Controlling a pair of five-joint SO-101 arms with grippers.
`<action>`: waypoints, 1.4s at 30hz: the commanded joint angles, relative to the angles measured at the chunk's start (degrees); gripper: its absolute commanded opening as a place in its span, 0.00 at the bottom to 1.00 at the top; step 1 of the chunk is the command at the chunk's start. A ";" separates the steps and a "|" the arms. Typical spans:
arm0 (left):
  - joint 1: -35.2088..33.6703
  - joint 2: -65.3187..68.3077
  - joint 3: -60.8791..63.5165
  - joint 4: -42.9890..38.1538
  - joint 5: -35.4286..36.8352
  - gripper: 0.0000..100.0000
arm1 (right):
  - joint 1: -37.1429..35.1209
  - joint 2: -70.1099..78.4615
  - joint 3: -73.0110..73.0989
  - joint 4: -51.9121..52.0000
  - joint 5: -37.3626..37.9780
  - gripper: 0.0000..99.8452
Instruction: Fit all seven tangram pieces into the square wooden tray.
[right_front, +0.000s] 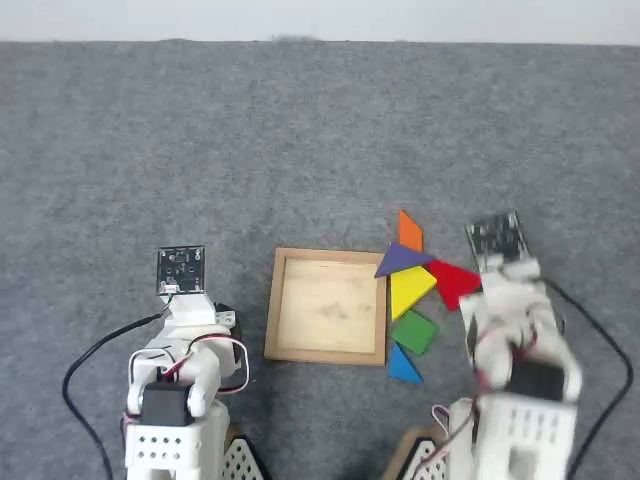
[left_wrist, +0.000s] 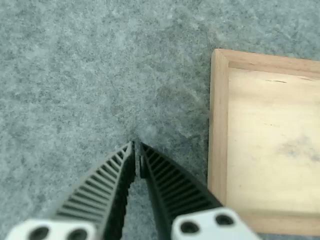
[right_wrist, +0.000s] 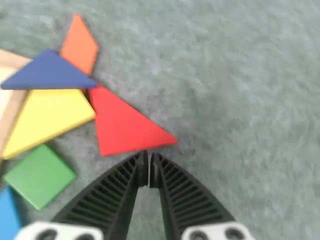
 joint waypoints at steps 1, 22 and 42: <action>-0.35 -1.14 -0.66 0.09 -0.44 0.01 | -6.46 24.13 -17.05 -0.57 -6.42 0.04; -0.35 -1.14 -0.66 0.09 -0.44 0.01 | -6.90 65.27 -30.24 -9.27 -28.22 0.21; -0.35 -1.14 -0.66 0.09 -0.44 0.01 | -10.77 70.90 -37.36 9.63 19.52 0.34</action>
